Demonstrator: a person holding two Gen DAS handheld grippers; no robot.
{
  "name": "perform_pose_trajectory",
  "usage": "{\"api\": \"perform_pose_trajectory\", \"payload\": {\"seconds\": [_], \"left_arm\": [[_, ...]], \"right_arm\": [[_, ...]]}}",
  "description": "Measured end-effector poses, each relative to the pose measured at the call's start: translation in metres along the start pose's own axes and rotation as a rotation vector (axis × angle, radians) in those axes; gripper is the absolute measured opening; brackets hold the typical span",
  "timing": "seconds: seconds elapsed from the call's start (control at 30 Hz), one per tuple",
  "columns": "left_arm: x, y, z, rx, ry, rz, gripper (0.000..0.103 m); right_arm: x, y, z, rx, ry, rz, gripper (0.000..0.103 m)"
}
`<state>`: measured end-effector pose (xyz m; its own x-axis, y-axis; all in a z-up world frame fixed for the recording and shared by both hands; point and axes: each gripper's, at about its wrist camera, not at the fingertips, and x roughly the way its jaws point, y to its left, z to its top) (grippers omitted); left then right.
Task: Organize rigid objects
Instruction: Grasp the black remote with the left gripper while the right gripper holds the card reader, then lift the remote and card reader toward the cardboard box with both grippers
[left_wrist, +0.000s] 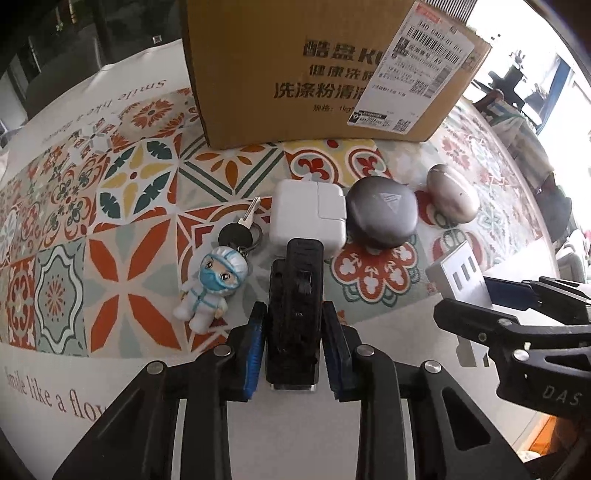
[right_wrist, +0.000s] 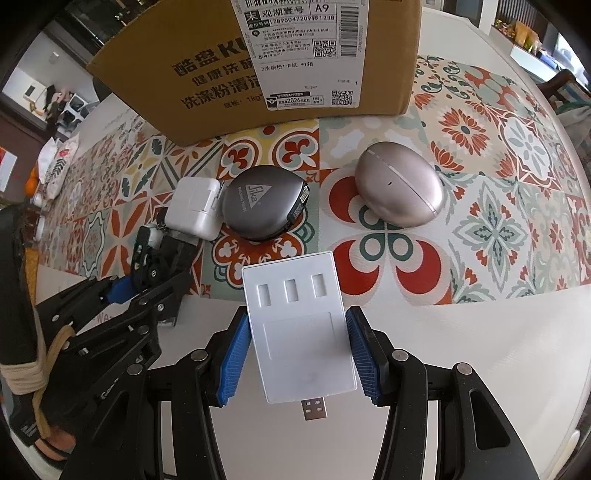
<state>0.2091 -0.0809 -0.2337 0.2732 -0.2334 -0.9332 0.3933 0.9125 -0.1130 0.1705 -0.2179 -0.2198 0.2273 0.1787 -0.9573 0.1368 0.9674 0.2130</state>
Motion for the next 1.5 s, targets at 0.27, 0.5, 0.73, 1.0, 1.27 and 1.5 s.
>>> {"api": "perform_pose_trajectory", "payload": {"seconds": [0.27,0.5,0.73,1.0,1.27,1.5], "left_arm": [[-0.03,0.0,-0.003,-0.035,-0.056,0.005,0.029],[-0.062,-0.001,0.007,-0.042,-0.13,0.017,0.029],[-0.1,-0.005,0.02,-0.02,-0.226,0.024,0.029],[-0.136,-0.012,0.037,-0.006,-0.323,0.03,0.029],[-0.165,-0.017,0.052,0.006,-0.39,0.044,0.029],[-0.181,-0.02,0.068,0.008,-0.432,0.04,0.029]], "right_arm": [[-0.021,0.004,-0.001,-0.021,-0.043,0.006,0.052],[-0.046,0.007,0.005,-0.043,-0.105,0.004,0.052],[-0.081,0.01,0.016,-0.063,-0.206,-0.001,0.052],[-0.12,0.012,0.026,-0.07,-0.315,-0.001,0.052],[-0.152,0.016,0.035,-0.08,-0.41,0.016,0.052],[-0.173,0.019,0.045,-0.089,-0.474,0.032,0.052]]}}
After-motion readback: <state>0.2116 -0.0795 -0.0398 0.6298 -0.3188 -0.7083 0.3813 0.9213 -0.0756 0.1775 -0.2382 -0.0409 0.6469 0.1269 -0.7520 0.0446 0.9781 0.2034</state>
